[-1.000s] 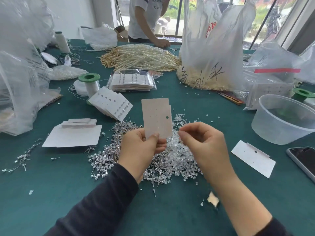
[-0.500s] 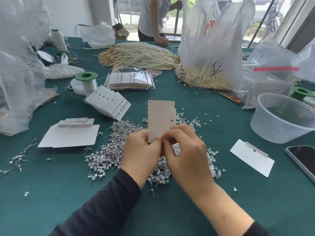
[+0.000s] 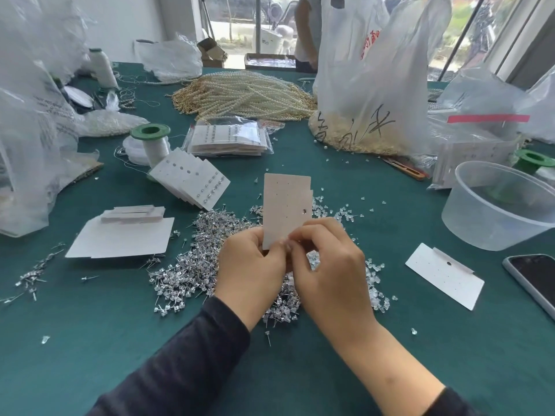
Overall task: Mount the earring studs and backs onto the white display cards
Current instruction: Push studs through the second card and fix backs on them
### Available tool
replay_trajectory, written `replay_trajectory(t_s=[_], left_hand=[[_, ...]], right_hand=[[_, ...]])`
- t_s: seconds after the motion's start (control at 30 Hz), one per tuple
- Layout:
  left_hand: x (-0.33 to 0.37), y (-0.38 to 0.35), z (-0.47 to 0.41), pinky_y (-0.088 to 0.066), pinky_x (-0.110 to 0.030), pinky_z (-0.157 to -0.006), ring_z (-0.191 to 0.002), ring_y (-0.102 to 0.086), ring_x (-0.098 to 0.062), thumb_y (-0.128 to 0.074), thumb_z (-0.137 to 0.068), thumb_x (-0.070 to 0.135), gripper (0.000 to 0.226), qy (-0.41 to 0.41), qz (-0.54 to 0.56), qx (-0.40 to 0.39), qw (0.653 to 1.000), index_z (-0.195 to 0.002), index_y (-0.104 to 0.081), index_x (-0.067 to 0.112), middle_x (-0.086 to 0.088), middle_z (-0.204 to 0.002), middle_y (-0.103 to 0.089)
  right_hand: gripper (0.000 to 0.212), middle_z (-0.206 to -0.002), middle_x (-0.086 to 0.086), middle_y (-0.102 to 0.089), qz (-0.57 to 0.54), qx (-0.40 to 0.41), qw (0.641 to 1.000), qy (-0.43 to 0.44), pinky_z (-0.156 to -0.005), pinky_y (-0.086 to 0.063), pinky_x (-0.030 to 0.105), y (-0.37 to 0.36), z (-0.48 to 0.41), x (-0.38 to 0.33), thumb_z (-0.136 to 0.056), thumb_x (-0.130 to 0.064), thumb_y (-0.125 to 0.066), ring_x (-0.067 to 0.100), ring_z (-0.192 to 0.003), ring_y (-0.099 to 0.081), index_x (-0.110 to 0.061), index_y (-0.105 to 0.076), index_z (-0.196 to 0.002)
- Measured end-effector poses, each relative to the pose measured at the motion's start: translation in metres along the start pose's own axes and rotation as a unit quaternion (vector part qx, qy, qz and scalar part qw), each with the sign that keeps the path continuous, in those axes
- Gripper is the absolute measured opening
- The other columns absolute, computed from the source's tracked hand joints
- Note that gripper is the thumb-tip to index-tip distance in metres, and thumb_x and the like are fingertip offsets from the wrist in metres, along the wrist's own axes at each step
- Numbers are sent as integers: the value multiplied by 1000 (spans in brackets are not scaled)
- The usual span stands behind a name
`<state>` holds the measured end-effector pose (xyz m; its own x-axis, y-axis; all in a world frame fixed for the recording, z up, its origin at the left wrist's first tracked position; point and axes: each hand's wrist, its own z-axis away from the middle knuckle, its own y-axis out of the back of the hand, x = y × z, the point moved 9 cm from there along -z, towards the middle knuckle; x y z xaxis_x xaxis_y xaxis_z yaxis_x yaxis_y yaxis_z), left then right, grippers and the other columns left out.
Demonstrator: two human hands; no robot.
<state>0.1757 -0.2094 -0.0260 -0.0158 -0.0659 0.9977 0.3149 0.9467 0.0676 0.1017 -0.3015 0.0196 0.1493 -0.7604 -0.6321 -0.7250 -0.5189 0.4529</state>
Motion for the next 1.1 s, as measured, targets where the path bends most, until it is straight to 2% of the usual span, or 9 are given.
replay_trajectory(t_s=[0.1, 0.27, 0.43, 0.57, 0.73, 0.87, 1.03, 1.1], left_hand=[[-1, -2, 0, -55, -22, -58, -67, -71, -17, -55, -84, -1, 18, 13, 30, -7, 999, -80, -70, 8, -7, -78, -73], [-2, -3, 0, -55, -20, -56, -65, -70, -16, -52, -85, -4, 17, 22, 49, -9, 999, -87, -68, 0, -9, -80, -73], [-3, 0, -1, -58, -26, -61, -68, -71, -19, -53, -85, -2, 16, 13, 18, 0, 1000, -86, -69, 3, -9, -81, -73], [-2, 1, -1, -58, -32, -66, -70, -70, -21, -53, -86, 0, 19, -1, -5, 6, 1000, -78, -69, 8, -10, -79, -72], [-4, -3, -1, -58, -30, -63, -69, -70, -24, -48, -90, 3, 21, 0, 4, 2, 1000, -82, -67, -1, -17, -79, -71], [-6, -4, -1, -58, -33, -67, -73, -70, -25, -47, -91, 3, 21, -3, 5, 2, 1000, -87, -66, -2, -17, -82, -70], [-9, -5, -3, -58, -29, -61, -71, -69, -26, -47, -91, 3, 21, 27, 24, -19, 999, -84, -65, -2, -21, -84, -70], [-9, -4, -4, -59, -35, -66, -76, -69, -30, -48, -91, 4, 20, 31, 13, -17, 999, -83, -66, 0, -20, -85, -70]], right_hand=[[7, -85, 4, -62, -7, 0, 1000, -12, -68, -49, 25, 0, 0, 1, -76, 3, -66, 15, -73, -61, -3, -66, -78], [7, -81, 1, -61, -19, -1, 999, -26, -66, -49, 25, 0, 1, 2, -76, 3, -67, 8, -70, -57, -4, -67, -75], [7, -80, 1, -61, -11, -1, 1000, -22, -64, -49, 27, -1, 2, 1, -76, 2, -67, 9, -69, -57, -5, -67, -74], [8, -79, 3, -61, -2, 12, 1000, -19, -62, -48, 26, -2, 3, 2, -76, 4, -67, 14, -66, -59, -4, -67, -73], [10, -76, 2, -60, 3, 26, 999, -20, -59, -45, 17, -2, 3, 6, -76, 4, -66, 11, -63, -56, -5, -68, -71], [11, -75, 0, -60, -4, 13, 999, -30, -61, -42, 11, -5, 3, 9, -75, 5, -66, 8, -67, -53, -5, -70, -71], [10, -75, -2, -62, -6, -1, 999, -35, -62, -44, 12, -6, 1, 10, -74, 2, -68, 7, -67, -55, -7, -72, -72], [6, -77, -1, -63, 3, -7, 999, -34, -63, -47, 17, -6, 1, 9, -75, -1, -70, 7, -64, -58, -7, -71, -74]])
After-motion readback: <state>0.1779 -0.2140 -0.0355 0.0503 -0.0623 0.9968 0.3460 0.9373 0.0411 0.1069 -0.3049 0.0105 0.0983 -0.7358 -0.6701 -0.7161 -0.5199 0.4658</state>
